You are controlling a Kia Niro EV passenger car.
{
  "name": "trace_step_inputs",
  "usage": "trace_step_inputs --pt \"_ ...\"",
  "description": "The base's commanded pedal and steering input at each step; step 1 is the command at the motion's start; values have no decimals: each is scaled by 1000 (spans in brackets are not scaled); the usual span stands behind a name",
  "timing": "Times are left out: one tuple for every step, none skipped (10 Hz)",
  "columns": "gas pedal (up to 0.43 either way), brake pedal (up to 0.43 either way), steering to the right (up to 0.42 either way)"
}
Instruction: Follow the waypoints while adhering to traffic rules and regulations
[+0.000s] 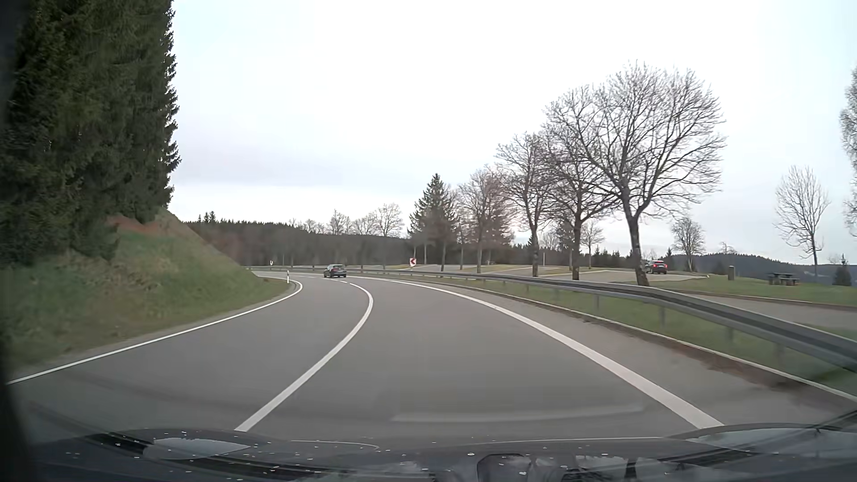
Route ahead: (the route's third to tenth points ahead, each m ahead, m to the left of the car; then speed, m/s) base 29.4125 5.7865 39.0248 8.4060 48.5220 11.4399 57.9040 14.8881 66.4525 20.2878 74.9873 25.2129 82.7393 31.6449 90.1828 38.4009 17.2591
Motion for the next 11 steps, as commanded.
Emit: trace_step_inputs --pt "67 0 -42" --pt "67 0 -42" --pt "67 0 -42" --pt "67 0 -42" --pt "67 0 -42" --pt "67 0 -41" --pt "67 0 -41" --pt "67 0 -40" --pt "67 0 -40" --pt "67 0 -40" --pt "67 0 -40"
